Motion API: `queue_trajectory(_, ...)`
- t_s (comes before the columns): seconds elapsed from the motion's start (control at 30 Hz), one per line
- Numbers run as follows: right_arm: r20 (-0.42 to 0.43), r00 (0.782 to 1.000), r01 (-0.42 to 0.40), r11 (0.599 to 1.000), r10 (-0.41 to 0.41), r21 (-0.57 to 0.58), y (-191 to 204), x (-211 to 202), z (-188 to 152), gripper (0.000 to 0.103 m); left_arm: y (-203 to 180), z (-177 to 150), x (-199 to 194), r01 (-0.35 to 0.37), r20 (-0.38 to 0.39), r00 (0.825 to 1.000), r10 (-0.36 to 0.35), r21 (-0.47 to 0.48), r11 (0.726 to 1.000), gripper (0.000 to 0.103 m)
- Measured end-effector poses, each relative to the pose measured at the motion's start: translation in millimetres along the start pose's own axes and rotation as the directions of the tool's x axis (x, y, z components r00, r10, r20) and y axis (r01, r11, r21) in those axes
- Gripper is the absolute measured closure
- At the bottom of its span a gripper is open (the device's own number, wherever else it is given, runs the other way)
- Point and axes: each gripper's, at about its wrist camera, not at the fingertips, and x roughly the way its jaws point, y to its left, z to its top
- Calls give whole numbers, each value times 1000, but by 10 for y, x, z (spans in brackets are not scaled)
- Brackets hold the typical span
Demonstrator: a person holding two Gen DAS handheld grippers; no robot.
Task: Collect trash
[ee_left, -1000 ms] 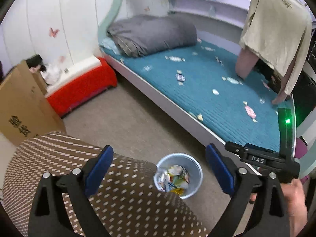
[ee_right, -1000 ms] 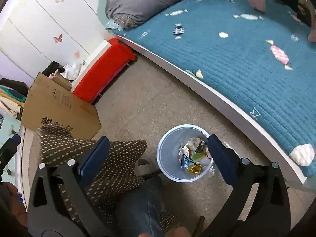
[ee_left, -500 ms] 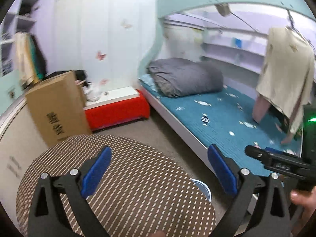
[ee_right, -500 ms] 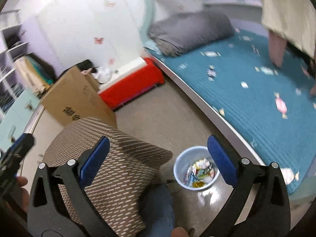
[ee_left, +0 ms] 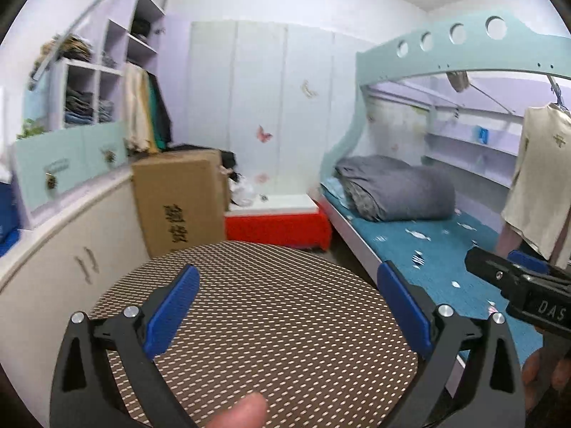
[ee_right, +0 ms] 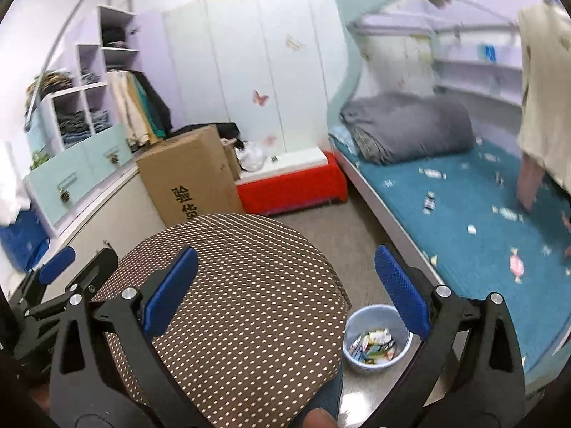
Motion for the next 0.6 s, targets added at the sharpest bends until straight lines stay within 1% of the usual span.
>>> queue_trajectory(0.07,18,1000,-3,1000,3,-21,80,-109,-28,6,37,-19,-175,-25,23,999,25,-6,1000,5)
queue_trajectory(0.17,55,998,-8,998,11,-55,192,-328,-66,6,75,-28,-412,-44,45,998,45,-24,999,5)
queue_trajectory(0.3,103,995,-4,996,13,-85,241,-588,-111,6,63,-67,-680,-80,75,994,82,-28,996,5)
queue_trajectory(0.4,130,991,-1,996,13,-90,257,-753,-123,6,50,-90,-895,-88,94,991,91,-28,996,5)
queue_trajectory(0.5,151,989,6,996,7,-84,253,-862,-121,6,41,-91,-1019,-114,108,987,116,-23,993,5)
queue_trajectory(0.6,168,986,11,997,2,-75,264,-911,-101,6,66,-104,-1085,-108,103,989,110,-28,994,5)
